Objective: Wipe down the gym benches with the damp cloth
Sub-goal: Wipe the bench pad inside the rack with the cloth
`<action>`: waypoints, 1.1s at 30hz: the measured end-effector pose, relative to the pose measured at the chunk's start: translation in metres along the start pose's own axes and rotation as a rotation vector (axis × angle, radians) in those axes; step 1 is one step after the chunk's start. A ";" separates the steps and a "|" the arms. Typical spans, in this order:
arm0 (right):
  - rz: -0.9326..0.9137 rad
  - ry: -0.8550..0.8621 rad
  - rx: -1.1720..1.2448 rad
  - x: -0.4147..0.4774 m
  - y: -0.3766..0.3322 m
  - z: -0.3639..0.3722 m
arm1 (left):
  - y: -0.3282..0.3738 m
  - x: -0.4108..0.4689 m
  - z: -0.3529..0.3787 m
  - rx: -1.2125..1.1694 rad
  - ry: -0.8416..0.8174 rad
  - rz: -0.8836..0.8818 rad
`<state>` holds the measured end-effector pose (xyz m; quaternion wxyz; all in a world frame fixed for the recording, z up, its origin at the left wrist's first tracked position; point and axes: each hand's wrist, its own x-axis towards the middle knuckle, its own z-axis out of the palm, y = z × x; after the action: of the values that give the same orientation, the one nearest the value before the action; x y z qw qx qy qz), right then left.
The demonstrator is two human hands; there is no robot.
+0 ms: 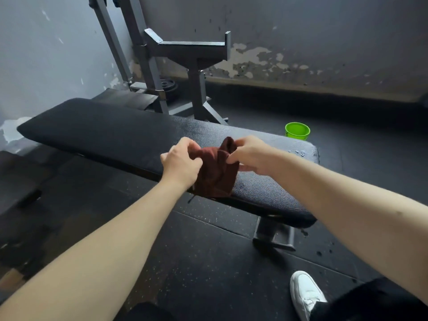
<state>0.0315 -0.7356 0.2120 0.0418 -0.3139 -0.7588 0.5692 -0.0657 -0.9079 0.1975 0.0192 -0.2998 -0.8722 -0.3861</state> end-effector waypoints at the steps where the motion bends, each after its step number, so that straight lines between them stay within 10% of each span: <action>1: -0.060 0.032 0.026 0.000 -0.005 -0.005 | 0.004 0.005 -0.001 -0.015 0.019 0.021; 11: -0.677 0.279 -0.321 -0.011 0.004 -0.019 | 0.001 0.019 0.024 0.132 0.059 0.176; 23: -0.573 -0.208 -0.946 -0.003 0.069 0.036 | -0.054 0.017 0.020 0.375 -0.178 -0.027; 33: -0.334 -0.104 -1.052 0.030 0.075 -0.012 | -0.044 0.036 0.031 0.442 -0.264 -0.203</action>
<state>0.0447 -0.6977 0.1401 -0.0686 -0.1391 -0.9813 0.1138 -0.1122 -0.8910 0.1561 -0.0684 -0.2473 -0.9557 -0.1441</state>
